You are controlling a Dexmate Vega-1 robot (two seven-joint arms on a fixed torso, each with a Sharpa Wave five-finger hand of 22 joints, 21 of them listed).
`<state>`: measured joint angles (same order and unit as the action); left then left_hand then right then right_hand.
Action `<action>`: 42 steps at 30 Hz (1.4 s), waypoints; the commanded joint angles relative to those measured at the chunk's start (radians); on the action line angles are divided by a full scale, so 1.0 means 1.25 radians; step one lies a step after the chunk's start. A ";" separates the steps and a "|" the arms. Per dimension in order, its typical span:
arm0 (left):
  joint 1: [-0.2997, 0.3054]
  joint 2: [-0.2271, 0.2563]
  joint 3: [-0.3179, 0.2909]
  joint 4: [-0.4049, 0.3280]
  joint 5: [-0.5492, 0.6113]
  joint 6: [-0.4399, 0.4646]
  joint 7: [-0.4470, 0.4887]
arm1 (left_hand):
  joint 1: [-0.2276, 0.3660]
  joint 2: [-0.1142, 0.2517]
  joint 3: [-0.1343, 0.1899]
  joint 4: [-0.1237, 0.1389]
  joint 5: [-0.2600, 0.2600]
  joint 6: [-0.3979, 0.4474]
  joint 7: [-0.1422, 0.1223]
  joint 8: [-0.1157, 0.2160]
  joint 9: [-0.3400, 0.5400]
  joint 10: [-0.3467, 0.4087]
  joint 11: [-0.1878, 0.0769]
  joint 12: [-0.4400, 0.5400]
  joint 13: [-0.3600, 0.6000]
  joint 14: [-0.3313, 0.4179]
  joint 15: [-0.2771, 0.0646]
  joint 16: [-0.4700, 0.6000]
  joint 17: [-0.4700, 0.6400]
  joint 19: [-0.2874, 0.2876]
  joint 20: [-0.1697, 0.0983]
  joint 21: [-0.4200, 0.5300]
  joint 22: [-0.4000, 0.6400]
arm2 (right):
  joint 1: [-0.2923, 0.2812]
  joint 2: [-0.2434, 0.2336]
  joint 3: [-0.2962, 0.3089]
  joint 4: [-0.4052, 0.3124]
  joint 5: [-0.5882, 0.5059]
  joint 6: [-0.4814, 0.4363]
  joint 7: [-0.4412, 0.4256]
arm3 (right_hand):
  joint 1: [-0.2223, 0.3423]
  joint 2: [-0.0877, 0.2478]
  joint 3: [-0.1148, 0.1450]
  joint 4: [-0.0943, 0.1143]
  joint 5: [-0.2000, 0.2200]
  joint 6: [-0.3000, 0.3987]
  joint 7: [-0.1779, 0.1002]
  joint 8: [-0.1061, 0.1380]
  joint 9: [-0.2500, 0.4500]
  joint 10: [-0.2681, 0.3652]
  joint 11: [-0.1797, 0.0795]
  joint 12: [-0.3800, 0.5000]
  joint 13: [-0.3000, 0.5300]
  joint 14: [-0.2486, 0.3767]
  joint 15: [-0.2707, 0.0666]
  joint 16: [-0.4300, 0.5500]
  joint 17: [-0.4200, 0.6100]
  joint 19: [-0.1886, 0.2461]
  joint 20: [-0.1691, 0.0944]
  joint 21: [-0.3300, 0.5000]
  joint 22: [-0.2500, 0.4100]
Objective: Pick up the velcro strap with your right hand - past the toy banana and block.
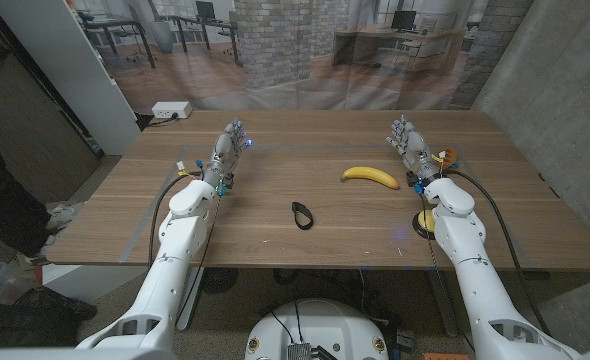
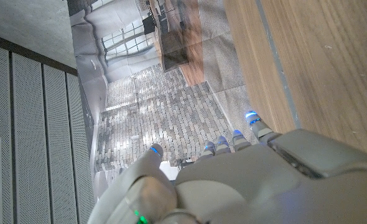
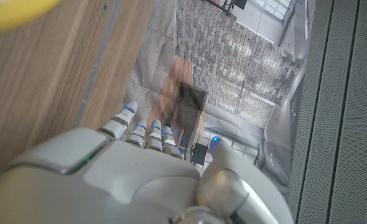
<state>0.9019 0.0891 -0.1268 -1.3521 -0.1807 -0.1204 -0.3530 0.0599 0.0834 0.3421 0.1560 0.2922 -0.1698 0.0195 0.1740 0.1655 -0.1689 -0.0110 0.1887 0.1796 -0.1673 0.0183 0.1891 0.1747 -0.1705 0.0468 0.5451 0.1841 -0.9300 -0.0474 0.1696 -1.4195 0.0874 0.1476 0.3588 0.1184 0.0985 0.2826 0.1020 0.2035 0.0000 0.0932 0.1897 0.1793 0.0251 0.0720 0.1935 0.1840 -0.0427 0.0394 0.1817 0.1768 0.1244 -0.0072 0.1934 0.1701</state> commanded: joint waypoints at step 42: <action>-0.023 -0.111 -0.101 0.001 0.132 0.013 -0.093 | 0.000 0.035 0.000 -0.001 0.007 -0.088 0.003 0.005 0.004 -0.127 0.001 0.003 0.003 -0.168 0.001 0.004 0.003 -0.113 0.003 -0.011 0.003 | -0.029 0.104 0.131 -0.102 -0.282 0.191 0.072 | 0.093 -0.019 0.024 -0.085 0.007 0.074 0.004 0.018 0.002 0.072 0.005 0.016 0.002 0.049 0.002 0.012 -0.002 0.045 -0.006 0.009 0.001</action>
<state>0.8798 -0.0432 -0.2512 -1.3612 -0.0257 -0.0991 -0.4655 0.0599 0.0834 0.3420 0.1559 0.2960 -0.1697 0.0195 0.1739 0.1652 -0.1688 -0.0109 0.1887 0.1793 -0.1672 0.0183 0.1891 0.1744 -0.1704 0.0468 0.5322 0.1838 -0.9556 0.0867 0.3280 -1.5184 -0.2247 0.3473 0.4510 0.2245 0.0767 0.3121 0.0026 0.2075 0.0848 0.0987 0.2051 0.1791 0.1056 0.0806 0.2078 0.1838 0.0096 0.0407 0.1933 0.1723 0.1708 -0.0108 0.2011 0.1698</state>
